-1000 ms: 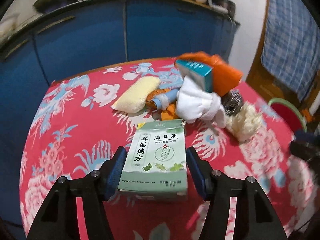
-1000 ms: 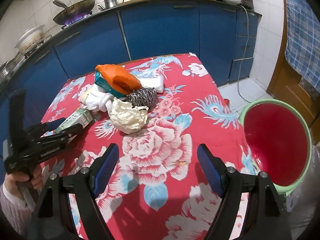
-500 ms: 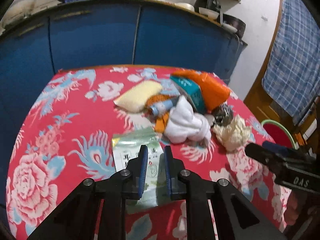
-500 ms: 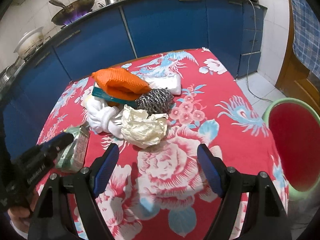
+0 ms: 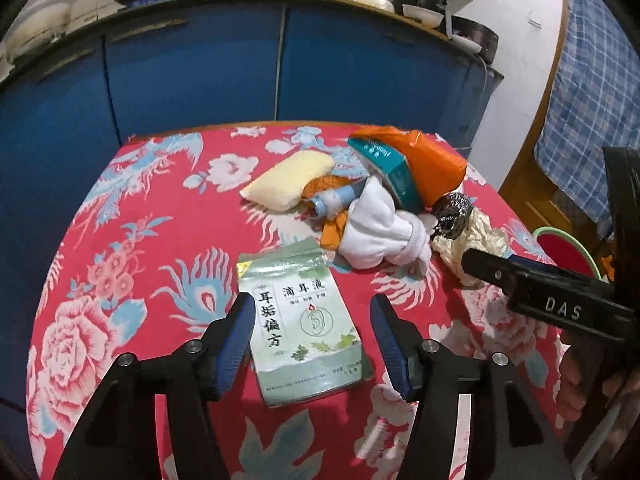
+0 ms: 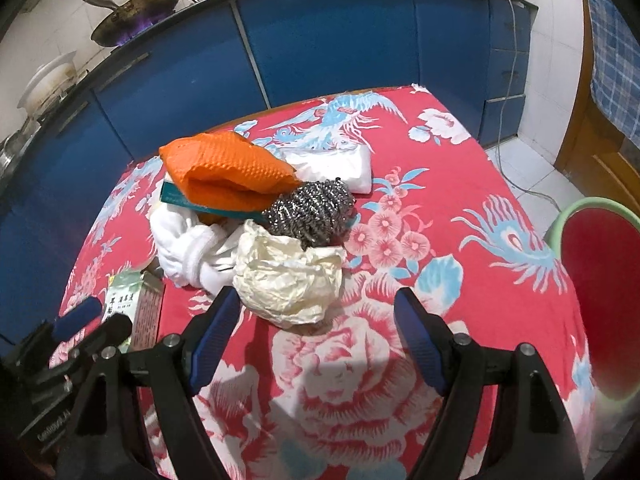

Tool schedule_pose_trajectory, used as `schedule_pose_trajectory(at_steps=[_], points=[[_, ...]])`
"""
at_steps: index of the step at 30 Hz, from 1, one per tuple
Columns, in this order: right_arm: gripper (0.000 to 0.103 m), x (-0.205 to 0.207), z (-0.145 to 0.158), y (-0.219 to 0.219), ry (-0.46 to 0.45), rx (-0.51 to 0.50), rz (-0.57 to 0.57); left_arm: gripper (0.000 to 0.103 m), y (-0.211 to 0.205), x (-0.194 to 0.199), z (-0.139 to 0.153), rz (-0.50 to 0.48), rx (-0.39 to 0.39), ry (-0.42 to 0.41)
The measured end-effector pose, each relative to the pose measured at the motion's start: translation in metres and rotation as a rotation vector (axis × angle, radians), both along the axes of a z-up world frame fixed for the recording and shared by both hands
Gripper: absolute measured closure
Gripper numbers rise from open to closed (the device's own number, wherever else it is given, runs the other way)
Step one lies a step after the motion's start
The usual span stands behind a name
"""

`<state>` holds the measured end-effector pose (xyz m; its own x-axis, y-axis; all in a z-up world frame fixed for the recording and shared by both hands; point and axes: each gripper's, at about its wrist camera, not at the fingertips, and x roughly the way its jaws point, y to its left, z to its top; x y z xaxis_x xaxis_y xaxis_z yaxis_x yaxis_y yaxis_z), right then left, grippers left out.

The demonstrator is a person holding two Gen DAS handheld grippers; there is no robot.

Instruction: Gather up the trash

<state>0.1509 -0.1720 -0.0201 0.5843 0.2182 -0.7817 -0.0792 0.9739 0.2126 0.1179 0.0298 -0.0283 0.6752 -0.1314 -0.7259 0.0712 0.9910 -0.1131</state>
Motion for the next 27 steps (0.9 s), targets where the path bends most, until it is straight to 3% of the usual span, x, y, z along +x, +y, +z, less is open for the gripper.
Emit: schedule_pose_trajectory(at_steps=[5,8,21,22,23,27], points=[[0.055,0.006,-0.007,-0.002,0.025,0.070,0.021,0.036,0.000,0.001,-0.002,0.023,0.005,0.007],[0.065,0.003,-0.003,0.001,0.004,0.067,0.038,0.034,0.001,0.002,-0.004,0.042,0.010,0.029],[0.068,-0.038,0.025,-0.009,-0.086,0.074,0.074,0.031,-0.005,0.009,-0.015,0.052,-0.007,0.052],[0.068,-0.040,0.026,-0.010,-0.088,0.074,0.073,0.033,-0.004,0.009,-0.016,0.055,-0.010,0.048],[0.068,-0.044,0.028,-0.012,-0.091,0.076,0.070,0.041,-0.003,0.010,-0.016,0.060,-0.004,0.047],[0.068,-0.054,0.030,-0.020,-0.096,0.082,0.058,0.041,-0.001,0.007,-0.016,0.077,-0.019,0.033]])
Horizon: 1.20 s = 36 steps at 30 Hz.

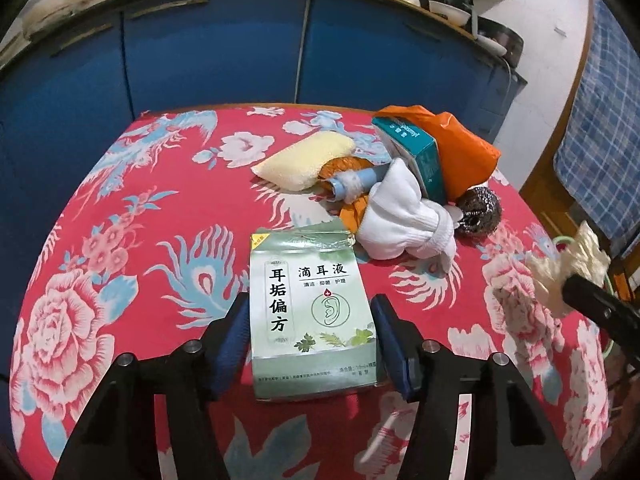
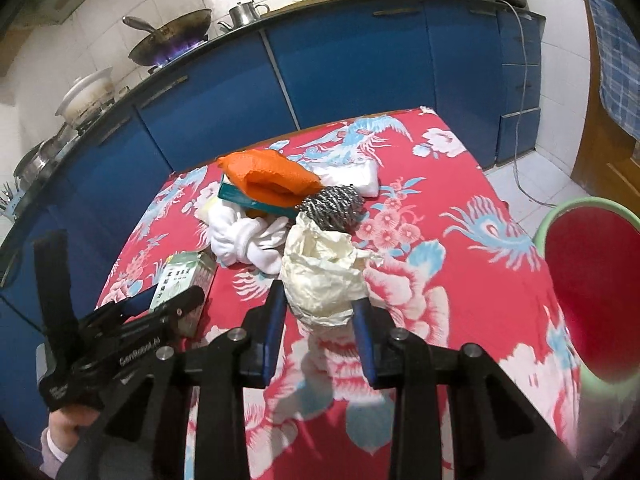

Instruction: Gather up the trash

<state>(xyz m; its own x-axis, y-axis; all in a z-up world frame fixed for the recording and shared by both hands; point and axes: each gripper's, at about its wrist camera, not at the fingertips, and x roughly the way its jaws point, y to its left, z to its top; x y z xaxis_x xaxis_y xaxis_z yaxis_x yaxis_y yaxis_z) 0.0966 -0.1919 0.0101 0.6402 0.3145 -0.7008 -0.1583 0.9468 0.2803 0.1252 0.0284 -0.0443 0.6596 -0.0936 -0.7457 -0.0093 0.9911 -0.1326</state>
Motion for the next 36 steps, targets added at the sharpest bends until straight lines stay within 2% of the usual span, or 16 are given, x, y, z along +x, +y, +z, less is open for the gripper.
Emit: schedule_pose_trajectory(at_steps=[7,14,25,36], points=[[0.068,-0.016,0.006,-0.021,-0.019,0.017,-0.042,0.042,-0.012,-0.015,0.022,-0.040,-0.016,-0.070],[0.068,-0.034,0.020,-0.042,-0.059,0.024,-0.084,0.043,-0.037,-0.028,0.055,-0.132,-0.043,-0.136],[0.068,-0.057,0.047,-0.086,-0.118,0.019,-0.168,0.044,-0.086,-0.031,0.088,-0.270,-0.099,-0.180],[0.068,-0.068,0.054,-0.131,-0.132,0.002,-0.256,0.044,-0.144,-0.026,0.107,-0.403,-0.122,-0.198]])
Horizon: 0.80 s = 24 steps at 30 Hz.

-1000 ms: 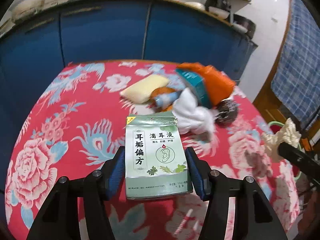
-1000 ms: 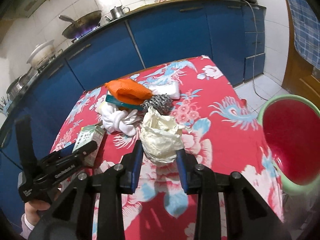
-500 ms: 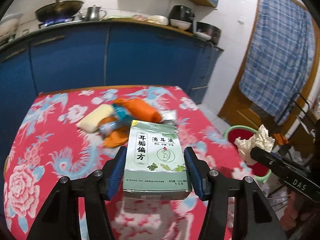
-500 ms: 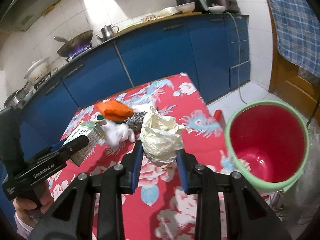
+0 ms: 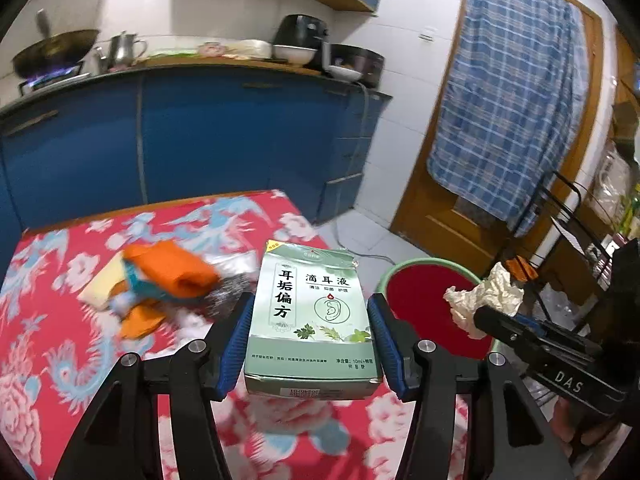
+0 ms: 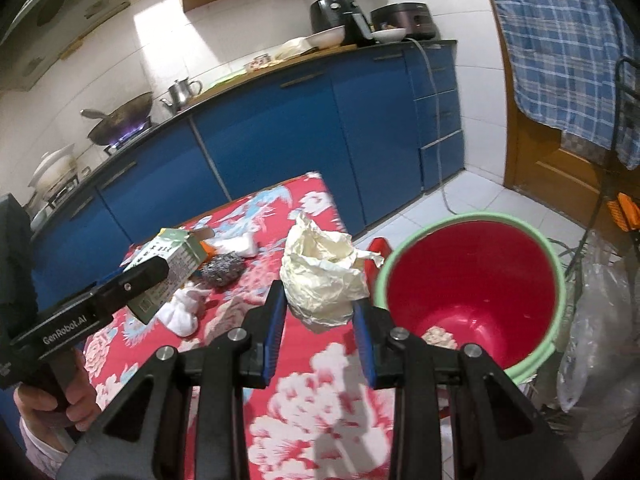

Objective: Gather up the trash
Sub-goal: 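Carry the green box in the left gripper and the tissue in the right gripper over the bucket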

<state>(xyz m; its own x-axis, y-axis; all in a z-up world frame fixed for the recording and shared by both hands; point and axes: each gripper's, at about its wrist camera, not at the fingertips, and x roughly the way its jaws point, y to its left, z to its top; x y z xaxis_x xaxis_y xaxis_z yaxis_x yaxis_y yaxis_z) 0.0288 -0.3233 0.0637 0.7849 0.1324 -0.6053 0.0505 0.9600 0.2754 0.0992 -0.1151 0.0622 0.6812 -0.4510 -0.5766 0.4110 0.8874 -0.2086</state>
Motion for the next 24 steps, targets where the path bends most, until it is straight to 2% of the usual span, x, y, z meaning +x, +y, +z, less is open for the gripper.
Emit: schedule_pose_trajectory(at_steps=[10,15,24], points=[[0.068,-0.004,-0.004,-0.041,0.010,-0.002,-0.077,0.044,-0.065,0.010,0.001,-0.126,0.020,0.002],[0.068,-0.004,-0.014,-0.064,0.028,0.014,-0.119,0.044,-0.099,0.015,-0.013,-0.187,0.029,0.034],[0.067,0.000,-0.043,-0.108,0.096,0.047,-0.205,0.044,-0.139,0.026,-0.039,-0.228,0.058,0.084]])
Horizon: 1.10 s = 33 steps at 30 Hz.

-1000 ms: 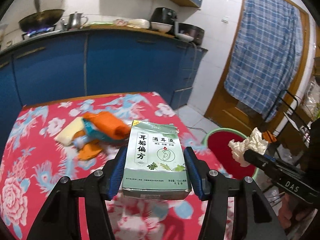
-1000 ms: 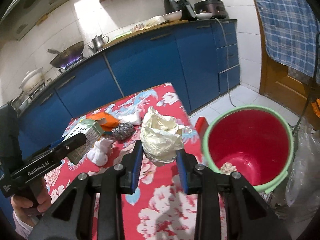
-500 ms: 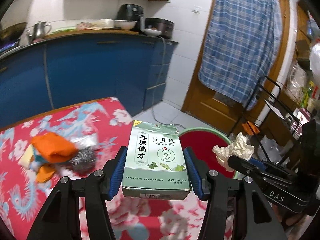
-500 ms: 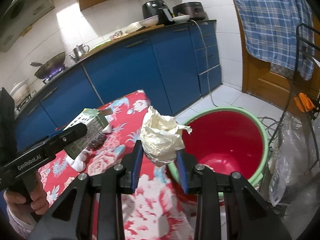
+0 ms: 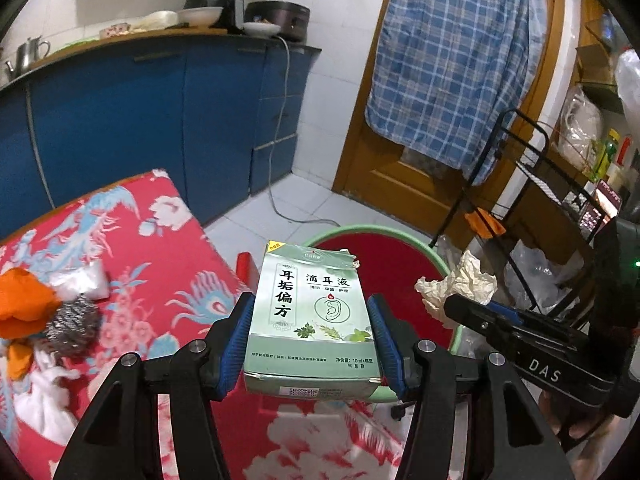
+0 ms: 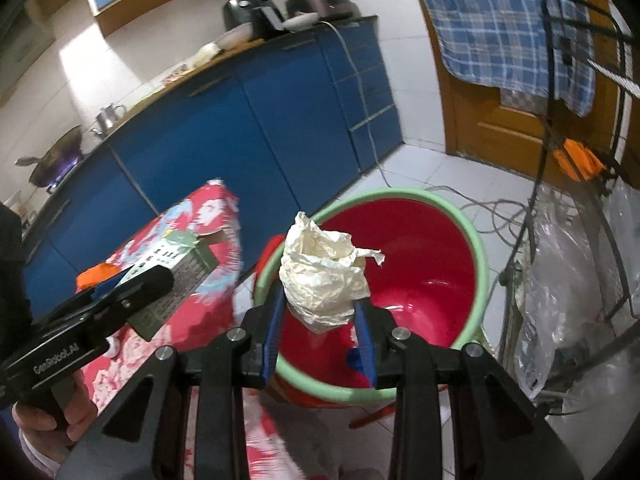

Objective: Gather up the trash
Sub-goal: 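Carry the green box in the left gripper and the tissue in the right gripper over the bucket, then open the right gripper to drop the tissue while the left gripper releases the green box into the bucket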

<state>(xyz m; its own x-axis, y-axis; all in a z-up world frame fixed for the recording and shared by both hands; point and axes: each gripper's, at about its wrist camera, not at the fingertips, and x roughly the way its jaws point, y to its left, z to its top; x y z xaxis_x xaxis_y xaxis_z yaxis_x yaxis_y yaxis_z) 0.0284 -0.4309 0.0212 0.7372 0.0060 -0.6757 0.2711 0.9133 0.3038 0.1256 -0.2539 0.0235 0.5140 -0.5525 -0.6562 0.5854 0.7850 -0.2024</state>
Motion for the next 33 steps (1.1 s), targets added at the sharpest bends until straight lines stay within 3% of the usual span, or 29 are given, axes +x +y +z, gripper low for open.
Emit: schedule_pose_trajectory(at_steps=[15,22,33], points=[[0.060,0.016,-0.036,-0.040,0.083,0.043,-0.055,0.044,-0.034,0.017,-0.020,-0.020,0.046,0.032],[0.037,0.013,-0.031,-0.042,0.043,0.059,-0.067,0.044,-0.041,0.021,-0.026,-0.029,0.059,0.046],[0.034,0.002,-0.015,-0.050,-0.030,0.057,-0.109,0.044,-0.061,0.020,-0.042,-0.080,0.098,0.071]])
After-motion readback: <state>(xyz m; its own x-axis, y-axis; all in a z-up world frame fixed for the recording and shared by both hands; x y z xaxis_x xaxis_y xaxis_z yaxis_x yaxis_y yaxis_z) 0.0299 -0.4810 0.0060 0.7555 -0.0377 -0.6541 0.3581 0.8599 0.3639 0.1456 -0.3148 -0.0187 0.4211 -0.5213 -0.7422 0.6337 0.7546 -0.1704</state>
